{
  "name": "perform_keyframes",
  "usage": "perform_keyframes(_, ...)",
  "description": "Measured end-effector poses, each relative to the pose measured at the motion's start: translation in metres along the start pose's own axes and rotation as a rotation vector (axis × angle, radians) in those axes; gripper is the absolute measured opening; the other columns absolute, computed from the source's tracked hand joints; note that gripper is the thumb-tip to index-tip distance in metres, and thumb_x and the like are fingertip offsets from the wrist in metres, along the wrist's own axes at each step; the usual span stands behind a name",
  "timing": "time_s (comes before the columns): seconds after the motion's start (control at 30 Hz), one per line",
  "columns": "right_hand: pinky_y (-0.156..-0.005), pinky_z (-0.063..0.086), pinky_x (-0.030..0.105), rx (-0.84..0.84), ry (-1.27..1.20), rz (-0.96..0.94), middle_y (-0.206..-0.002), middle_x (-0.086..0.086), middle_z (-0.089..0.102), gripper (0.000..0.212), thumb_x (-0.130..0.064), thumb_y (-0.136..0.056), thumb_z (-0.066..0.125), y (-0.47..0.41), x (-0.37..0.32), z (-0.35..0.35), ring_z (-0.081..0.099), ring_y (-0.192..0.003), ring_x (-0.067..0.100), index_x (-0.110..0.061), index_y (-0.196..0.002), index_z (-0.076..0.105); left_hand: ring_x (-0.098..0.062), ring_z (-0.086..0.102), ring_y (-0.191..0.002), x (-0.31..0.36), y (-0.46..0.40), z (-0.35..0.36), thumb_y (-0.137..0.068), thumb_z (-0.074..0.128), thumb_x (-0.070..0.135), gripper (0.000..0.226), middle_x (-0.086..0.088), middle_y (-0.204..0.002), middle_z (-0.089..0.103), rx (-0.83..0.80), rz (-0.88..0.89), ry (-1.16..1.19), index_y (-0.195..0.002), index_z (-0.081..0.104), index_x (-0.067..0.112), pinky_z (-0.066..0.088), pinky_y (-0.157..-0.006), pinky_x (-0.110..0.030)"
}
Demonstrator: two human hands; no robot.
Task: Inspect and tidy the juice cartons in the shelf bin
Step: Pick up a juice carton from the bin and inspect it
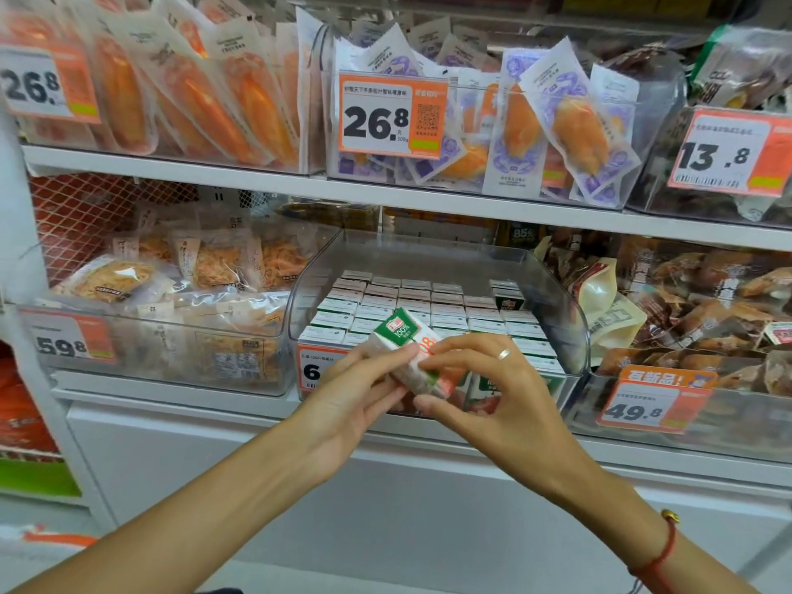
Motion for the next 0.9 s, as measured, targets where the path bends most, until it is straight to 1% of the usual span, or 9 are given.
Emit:
perform_keyframes(0.1,-0.087,0.054,0.035,0.032,-0.139,0.171,-0.116,-0.034,0.052,0.037,-0.044,-0.084,0.065,0.001,0.022,-0.002,0.047,-0.116,-0.006,-0.038,-0.121,0.061,-0.013,0.071,-0.101,0.012,0.001,-0.002,-0.073,0.077,0.008,0.054,0.000,-0.109,0.075,0.020,0.127,-0.160,-0.121,0.062,0.029,0.056,-0.080,-0.022)
perform_keyframes(0.2,-0.101,0.047,0.029,-0.030,-0.207,0.291,-0.127,-0.033,0.050,0.058,-0.050,-0.081,0.061,0.002,0.040,0.002,0.046,-0.117,-0.013,-0.042,-0.136,0.045,-0.007,0.068,-0.106,0.024,0.006,0.006,-0.075,0.077,-0.004,0.061,0.006,-0.112,0.073,-0.017,0.305,-0.335,-0.121,0.063,0.032,0.055,-0.080,-0.019)
perform_keyframes(0.3,-0.101,0.048,0.032,-0.113,-0.235,0.257,-0.119,-0.033,0.059,0.046,-0.027,-0.088,0.067,0.003,0.039,0.008,0.053,-0.114,-0.007,-0.044,-0.128,0.052,-0.007,0.066,-0.110,0.028,0.012,0.019,-0.074,0.077,-0.008,0.057,0.008,-0.114,0.072,-0.087,0.420,-0.425,-0.113,0.067,0.031,0.053,-0.087,-0.018)
perform_keyframes(0.37,-0.098,0.049,0.032,-0.086,-0.221,0.231,-0.116,-0.029,0.062,0.041,-0.027,-0.087,0.068,0.003,0.039,0.003,0.057,-0.112,-0.002,-0.044,-0.122,0.056,-0.006,0.065,-0.110,0.028,0.012,0.021,-0.074,0.077,-0.009,0.056,0.010,-0.112,0.072,-0.097,0.441,-0.451,-0.111,0.068,0.032,0.053,-0.088,-0.017)
perform_keyframes(0.47,-0.095,0.048,0.026,-0.058,-0.188,0.189,-0.117,-0.021,0.060,0.039,-0.043,-0.082,0.062,0.002,0.037,-0.003,0.056,-0.111,0.005,-0.044,-0.120,0.057,-0.007,0.066,-0.109,0.029,0.010,0.020,-0.072,0.080,-0.004,0.053,0.010,-0.110,0.073,-0.098,0.451,-0.457,-0.106,0.070,0.036,0.055,-0.088,-0.023)
perform_keyframes(0.57,-0.095,0.043,0.021,-0.028,-0.119,0.123,-0.118,-0.016,0.056,0.037,-0.045,-0.083,0.061,0.002,0.034,-0.007,0.051,-0.115,0.007,-0.041,-0.119,0.056,-0.007,0.067,-0.106,0.033,0.009,0.019,-0.071,0.081,0.000,0.051,0.012,-0.106,0.073,-0.082,0.489,-0.494,-0.101,0.071,0.040,0.057,-0.085,-0.025)
perform_keyframes(0.67,-0.093,0.039,0.014,0.037,0.020,0.038,-0.118,-0.016,0.051,0.033,-0.043,-0.087,0.062,0.002,0.027,-0.015,0.044,-0.117,0.003,-0.043,-0.119,0.054,-0.001,0.065,-0.103,0.040,0.011,0.019,-0.071,0.084,0.008,0.045,0.019,-0.104,0.070,-0.029,0.579,-0.640,-0.100,0.068,0.038,0.054,-0.084,-0.019)
perform_keyframes(0.8,-0.088,0.040,0.023,0.152,0.282,-0.080,-0.118,-0.005,0.054,0.043,-0.037,-0.083,0.066,-0.002,0.014,-0.028,0.041,-0.111,0.008,-0.026,-0.125,0.061,0.001,0.063,-0.105,0.045,0.013,0.022,-0.073,0.083,0.019,0.044,0.022,-0.108,0.068,0.002,0.649,-0.707,-0.107,0.065,0.039,0.051,-0.082,-0.012)
perform_keyframes(0.9,-0.092,0.038,0.026,0.174,0.331,-0.090,-0.121,-0.002,0.059,0.044,-0.039,-0.084,0.066,-0.007,0.017,-0.035,0.042,-0.116,0.012,-0.026,-0.125,0.062,0.002,0.064,-0.103,0.047,0.011,0.025,-0.066,0.081,0.030,0.043,0.023,-0.105,0.070,0.042,0.653,-0.631,-0.106,0.066,0.038,0.052,-0.078,-0.012)
Point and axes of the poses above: each hand's wrist, its own y-axis away from the middle knuckle, its own z-axis out of the palm, x = y × z, the point moved 9 cm from there along -y, towards the middle knuckle
